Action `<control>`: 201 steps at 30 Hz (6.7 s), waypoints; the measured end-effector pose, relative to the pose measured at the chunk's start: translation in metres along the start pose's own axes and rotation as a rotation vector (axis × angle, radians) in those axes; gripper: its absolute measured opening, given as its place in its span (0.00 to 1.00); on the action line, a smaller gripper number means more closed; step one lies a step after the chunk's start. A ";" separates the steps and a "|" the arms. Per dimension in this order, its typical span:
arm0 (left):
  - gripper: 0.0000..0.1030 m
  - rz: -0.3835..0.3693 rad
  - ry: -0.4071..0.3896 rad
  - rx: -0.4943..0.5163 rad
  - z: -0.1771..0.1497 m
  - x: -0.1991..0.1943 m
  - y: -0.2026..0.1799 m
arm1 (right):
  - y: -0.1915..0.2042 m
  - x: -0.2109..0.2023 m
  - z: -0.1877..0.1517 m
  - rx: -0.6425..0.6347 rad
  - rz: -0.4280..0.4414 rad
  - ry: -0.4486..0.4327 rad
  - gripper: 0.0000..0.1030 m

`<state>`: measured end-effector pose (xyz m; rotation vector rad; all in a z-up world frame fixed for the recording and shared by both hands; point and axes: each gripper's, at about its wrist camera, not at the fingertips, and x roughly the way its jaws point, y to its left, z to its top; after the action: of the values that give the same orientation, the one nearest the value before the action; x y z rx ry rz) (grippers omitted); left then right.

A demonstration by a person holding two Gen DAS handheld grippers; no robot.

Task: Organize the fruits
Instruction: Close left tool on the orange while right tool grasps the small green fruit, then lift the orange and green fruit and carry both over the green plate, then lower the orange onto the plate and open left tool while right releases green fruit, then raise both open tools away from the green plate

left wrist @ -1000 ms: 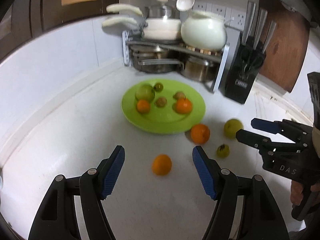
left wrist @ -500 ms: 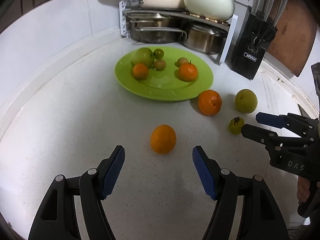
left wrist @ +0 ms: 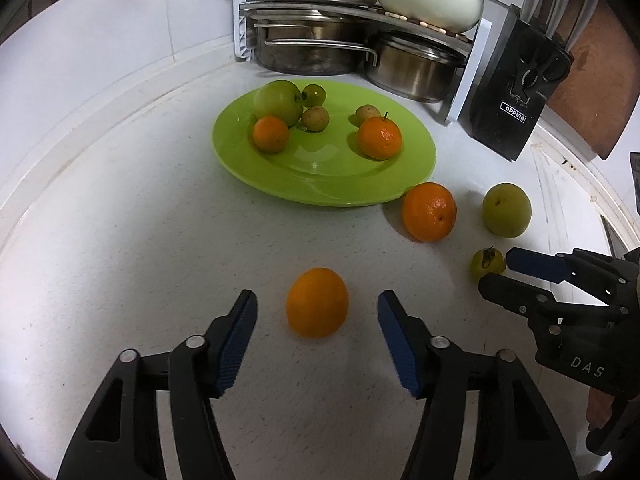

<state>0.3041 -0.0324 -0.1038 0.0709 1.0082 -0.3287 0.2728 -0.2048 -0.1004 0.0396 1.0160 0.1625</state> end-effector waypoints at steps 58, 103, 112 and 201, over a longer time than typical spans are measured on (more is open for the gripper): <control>0.32 -0.054 -0.175 0.043 0.019 -0.063 -0.011 | 0.013 -0.050 0.022 -0.044 0.054 -0.174 0.30; 0.32 -0.029 -0.247 0.066 0.123 -0.034 0.009 | 0.014 -0.014 0.146 -0.150 0.035 -0.259 0.30; 0.32 -0.063 -0.198 0.040 0.145 -0.003 0.021 | 0.012 0.022 0.169 -0.191 0.006 -0.200 0.30; 0.64 -0.066 -0.301 0.217 0.057 -0.062 -0.055 | -0.037 -0.069 0.037 0.008 -0.116 -0.274 0.67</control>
<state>0.3039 -0.0817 -0.0162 0.1795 0.6748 -0.4933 0.2730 -0.2503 -0.0263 0.0099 0.7431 0.0448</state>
